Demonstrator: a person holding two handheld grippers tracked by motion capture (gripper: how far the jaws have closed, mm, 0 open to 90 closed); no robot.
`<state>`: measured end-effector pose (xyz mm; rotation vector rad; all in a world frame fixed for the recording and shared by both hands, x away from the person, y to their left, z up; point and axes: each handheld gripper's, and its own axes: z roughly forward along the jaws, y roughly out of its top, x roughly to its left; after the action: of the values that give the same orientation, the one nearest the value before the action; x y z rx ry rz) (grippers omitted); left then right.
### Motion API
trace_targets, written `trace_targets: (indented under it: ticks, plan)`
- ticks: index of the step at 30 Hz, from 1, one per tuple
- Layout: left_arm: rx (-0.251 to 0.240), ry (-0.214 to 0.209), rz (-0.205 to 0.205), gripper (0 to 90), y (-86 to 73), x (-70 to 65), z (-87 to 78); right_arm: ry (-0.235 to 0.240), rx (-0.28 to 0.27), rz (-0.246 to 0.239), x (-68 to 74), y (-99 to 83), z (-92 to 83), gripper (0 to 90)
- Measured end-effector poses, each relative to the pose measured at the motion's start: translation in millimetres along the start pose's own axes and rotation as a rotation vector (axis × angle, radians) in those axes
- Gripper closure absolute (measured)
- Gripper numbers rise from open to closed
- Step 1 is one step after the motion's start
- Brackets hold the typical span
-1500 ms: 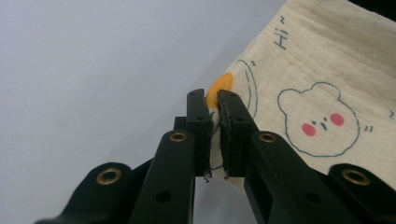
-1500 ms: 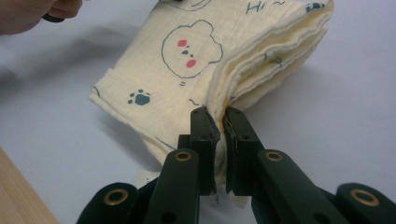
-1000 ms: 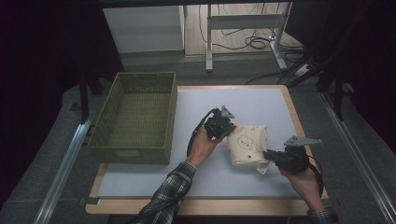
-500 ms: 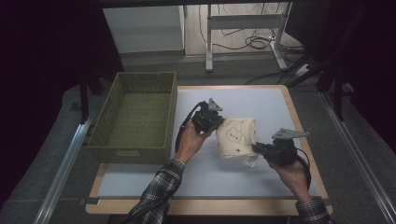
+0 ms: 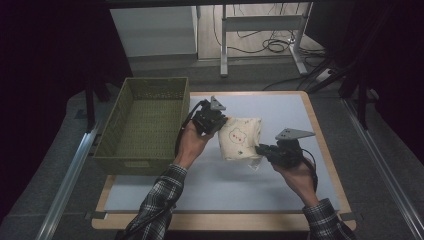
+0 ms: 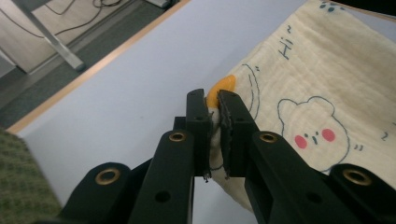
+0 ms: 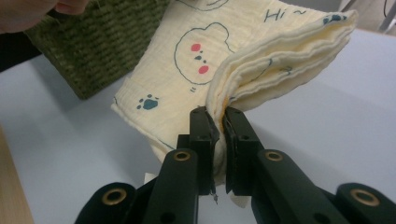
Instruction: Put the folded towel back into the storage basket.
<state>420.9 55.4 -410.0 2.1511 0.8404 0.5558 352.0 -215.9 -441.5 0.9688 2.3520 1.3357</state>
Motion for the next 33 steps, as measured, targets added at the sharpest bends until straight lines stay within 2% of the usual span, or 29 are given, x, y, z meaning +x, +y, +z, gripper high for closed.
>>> trace_targets:
  ticks: [5, 16, 22, 25, 33]
  plan:
    - [-0.009, 0.024, -0.021, 83.3, -3.9, 15.2, -9.8, 0.015, -0.01, -0.008, 6.3, 16.2, 9.6, 83.2]
    - [0.0, 0.099, -0.023, 83.3, -8.3, 39.3, -30.9, 0.038, -0.019, -0.013, 19.0, 43.8, 31.7, 83.2]
    - [-0.001, 0.15, -0.015, 83.3, -6.7, 51.3, -45.6, 0.048, -0.022, -0.028, 25.9, 60.5, 42.3, 83.2]
    - [-0.008, 0.166, -0.019, 83.2, -5.3, 57.1, -52.9, 0.056, -0.029, -0.026, 28.2, 67.8, 45.5, 83.2]
    - [-0.005, 0.225, 0.004, 83.1, 0.5, 71.2, -70.3, 0.076, -0.045, -0.021, 35.6, 87.4, 52.3, 83.2]
